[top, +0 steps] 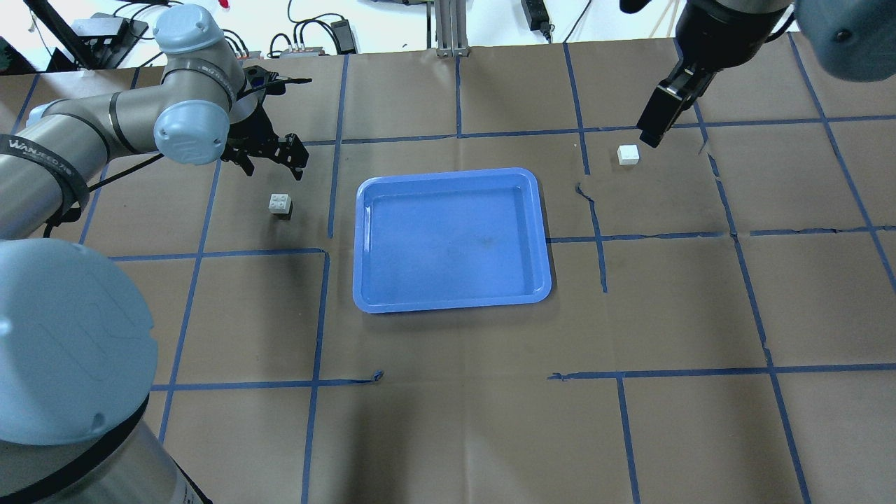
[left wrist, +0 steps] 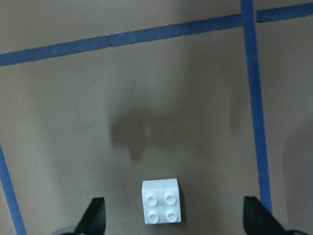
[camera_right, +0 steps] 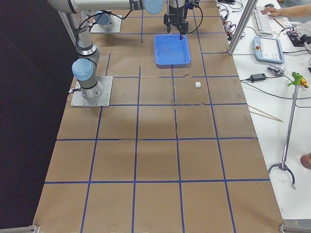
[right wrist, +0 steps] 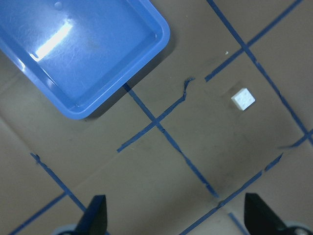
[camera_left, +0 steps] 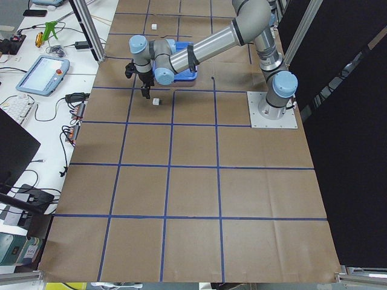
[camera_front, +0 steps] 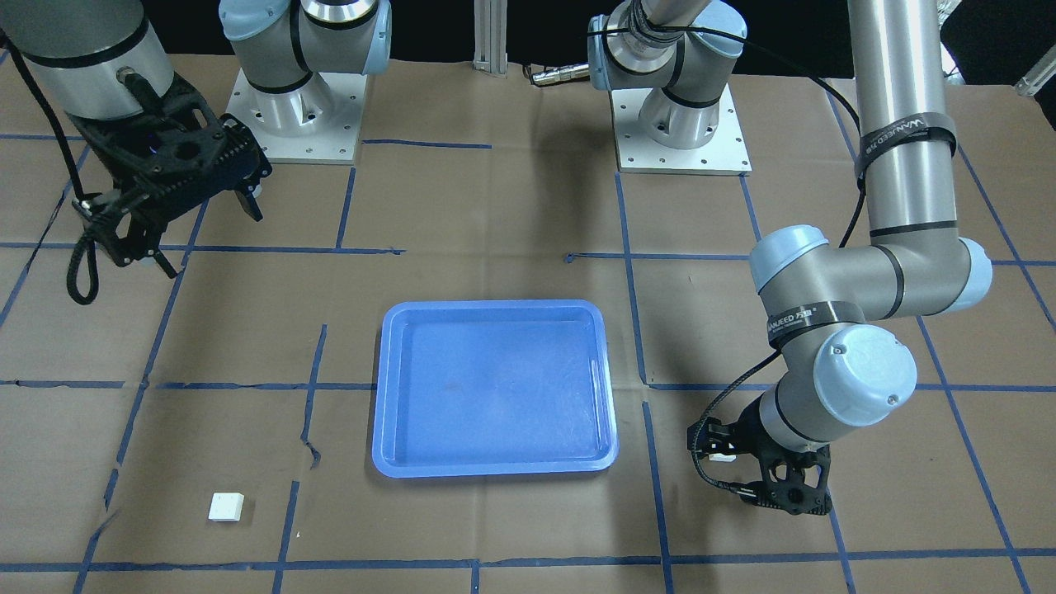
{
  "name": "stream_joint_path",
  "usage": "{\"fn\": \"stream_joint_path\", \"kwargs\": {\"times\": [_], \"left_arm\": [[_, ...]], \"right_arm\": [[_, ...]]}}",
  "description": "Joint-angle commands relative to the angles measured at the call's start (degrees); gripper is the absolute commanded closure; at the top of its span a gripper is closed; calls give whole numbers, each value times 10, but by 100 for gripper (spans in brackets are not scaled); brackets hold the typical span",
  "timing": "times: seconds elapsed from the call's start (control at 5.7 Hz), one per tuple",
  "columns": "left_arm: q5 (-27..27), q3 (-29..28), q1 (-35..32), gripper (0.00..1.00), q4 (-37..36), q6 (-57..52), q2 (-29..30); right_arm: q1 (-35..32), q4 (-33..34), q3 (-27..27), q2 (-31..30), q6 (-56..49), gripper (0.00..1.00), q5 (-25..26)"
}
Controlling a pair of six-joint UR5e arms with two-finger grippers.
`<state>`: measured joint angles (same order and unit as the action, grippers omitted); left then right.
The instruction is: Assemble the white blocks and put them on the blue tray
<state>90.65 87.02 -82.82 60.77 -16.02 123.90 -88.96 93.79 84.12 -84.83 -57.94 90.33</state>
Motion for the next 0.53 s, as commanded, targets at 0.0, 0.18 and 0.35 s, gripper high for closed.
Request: {"fn": "stream_joint_path", "kwargs": {"times": [0.0,0.18,0.35], "left_arm": [[0,13,3,1,-27,-4,25],[1,15,3,1,-27,-6,22],[1,15,6,1,-23,-9,22]], "right_arm": [[8,24,-11,39,-212,1,-2],[17,21,-40,70,-268,1,-3],[33,11,-83,106,-305,1,-27]]}}
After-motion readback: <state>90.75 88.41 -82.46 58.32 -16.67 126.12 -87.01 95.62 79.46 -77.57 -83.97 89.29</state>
